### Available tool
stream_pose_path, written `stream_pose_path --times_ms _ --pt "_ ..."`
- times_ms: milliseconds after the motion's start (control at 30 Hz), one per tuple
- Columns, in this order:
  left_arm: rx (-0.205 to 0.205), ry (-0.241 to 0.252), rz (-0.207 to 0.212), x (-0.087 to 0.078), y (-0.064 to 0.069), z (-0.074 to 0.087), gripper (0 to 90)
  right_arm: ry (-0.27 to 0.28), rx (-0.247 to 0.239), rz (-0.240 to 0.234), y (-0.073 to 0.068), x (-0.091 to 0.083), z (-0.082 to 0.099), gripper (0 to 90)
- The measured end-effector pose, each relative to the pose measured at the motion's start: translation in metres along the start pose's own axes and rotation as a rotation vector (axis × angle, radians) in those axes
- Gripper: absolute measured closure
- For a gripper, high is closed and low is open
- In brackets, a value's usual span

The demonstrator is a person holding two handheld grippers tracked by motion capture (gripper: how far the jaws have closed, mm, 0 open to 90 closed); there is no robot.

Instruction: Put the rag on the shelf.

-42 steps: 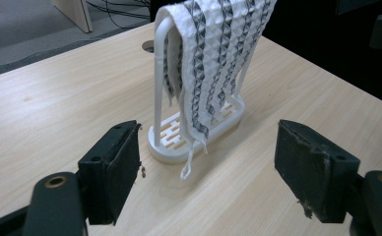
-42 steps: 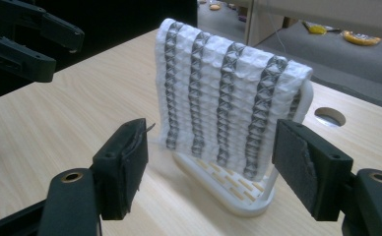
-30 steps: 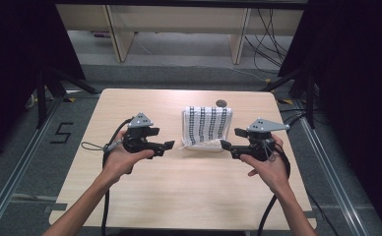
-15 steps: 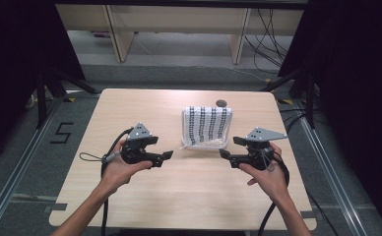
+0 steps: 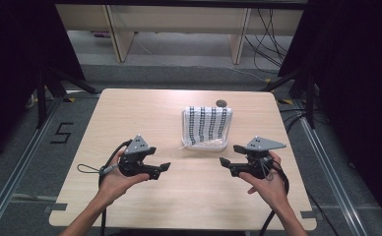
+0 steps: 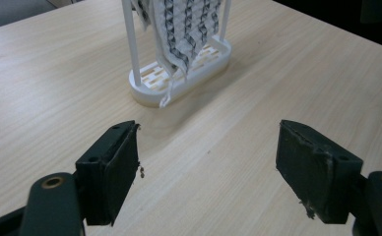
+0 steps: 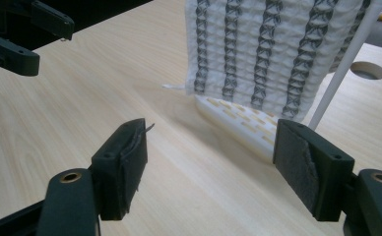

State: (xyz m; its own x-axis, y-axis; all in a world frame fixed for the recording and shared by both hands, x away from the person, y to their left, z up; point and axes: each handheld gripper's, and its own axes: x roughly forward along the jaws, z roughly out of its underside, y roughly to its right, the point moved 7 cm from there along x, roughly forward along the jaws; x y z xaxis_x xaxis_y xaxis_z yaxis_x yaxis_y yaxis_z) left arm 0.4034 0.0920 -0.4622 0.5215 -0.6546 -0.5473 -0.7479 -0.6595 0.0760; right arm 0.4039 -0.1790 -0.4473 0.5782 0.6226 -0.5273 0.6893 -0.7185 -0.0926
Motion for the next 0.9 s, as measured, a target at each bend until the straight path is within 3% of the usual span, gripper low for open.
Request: stream_pose_path --times_ms 67,133,200,233,300,333,367,400,467,500,533,600,633,667,733,800,833,900 --pt "-0.01 -0.001 -0.001 0.0 0.002 0.003 23.8 -0.009 0.01 -0.014 -0.002 0.001 0.004 28.6" --pt "-0.009 0.002 0.0 0.001 0.003 0.007 23.5 -0.01 -0.016 0.002 0.0 0.0 0.006 27.6" --pt "0.011 -0.02 0.01 -0.001 0.002 0.01 22.8 -0.014 0.006 -0.004 -0.003 0.0 0.01 26.5" --pt "-0.004 -0.007 0.009 0.0 0.004 0.011 22.1 -0.007 0.01 -0.017 -0.003 0.001 0.01 25.7" --pt "0.008 -0.021 0.015 -0.001 0.004 0.014 21.5 -0.025 0.019 0.001 -0.003 -0.001 0.013 24.1" --pt "-0.005 -0.011 0.017 -0.001 0.006 0.015 21.5 -0.005 0.033 0.003 -0.005 0.001 0.014 24.1" --pt "0.018 -0.028 0.022 -0.002 0.006 0.017 21.3 -0.011 0.01 -0.002 -0.005 0.0 0.014 24.4" --pt "-0.004 -0.013 0.019 -0.001 0.008 0.017 20.7 -0.019 0.014 -0.015 -0.006 0.0 0.016 24.4" --pt "0.02 -0.036 0.03 -0.003 0.008 0.021 19.2 -0.026 0.019 -0.008 -0.006 -0.001 0.019 23.4" --pt "0.004 -0.02 0.022 -0.002 0.01 0.022 19.3 -0.037 0.035 -0.011 -0.008 -0.001 0.021 23.4" --pt "0.01 -0.024 0.026 -0.002 0.011 0.024 19.1 -0.03 0.011 -0.003 -0.006 -0.001 0.022 23.4" --pt "0.017 -0.03 0.028 -0.003 0.012 0.028 18.8 -0.036 0.012 -0.006 -0.008 -0.001 0.025 23.5" --pt "0.026 -0.034 0.032 -0.004 0.013 0.03 18.7 -0.038 0.015 -0.023 -0.009 0.0 0.027 23.6" --pt "0.039 -0.045 0.029 -0.005 0.012 0.032 18.8 -0.043 0.021 -0.007 -0.009 0.0 0.029 23.6" --pt "0.027 -0.044 0.033 -0.004 0.014 0.036 18.8 -0.062 0.052 -0.019 -0.013 0.0 0.034 23.7" --pt "0.038 -0.056 0.039 -0.005 0.016 0.039 18.8 -0.057 0.01 -0.017 -0.011 0.002 0.037 23.8" --pt "0.02 -0.043 0.04 -0.004 0.018 0.04 18.8 -0.069 0.046 -0.019 -0.015 0.001 0.04 23.8" --pt "0.028 -0.052 0.045 -0.005 0.019 0.044 18.8 -0.075 0.018 -0.017 -0.013 0.002 0.044 23.9"
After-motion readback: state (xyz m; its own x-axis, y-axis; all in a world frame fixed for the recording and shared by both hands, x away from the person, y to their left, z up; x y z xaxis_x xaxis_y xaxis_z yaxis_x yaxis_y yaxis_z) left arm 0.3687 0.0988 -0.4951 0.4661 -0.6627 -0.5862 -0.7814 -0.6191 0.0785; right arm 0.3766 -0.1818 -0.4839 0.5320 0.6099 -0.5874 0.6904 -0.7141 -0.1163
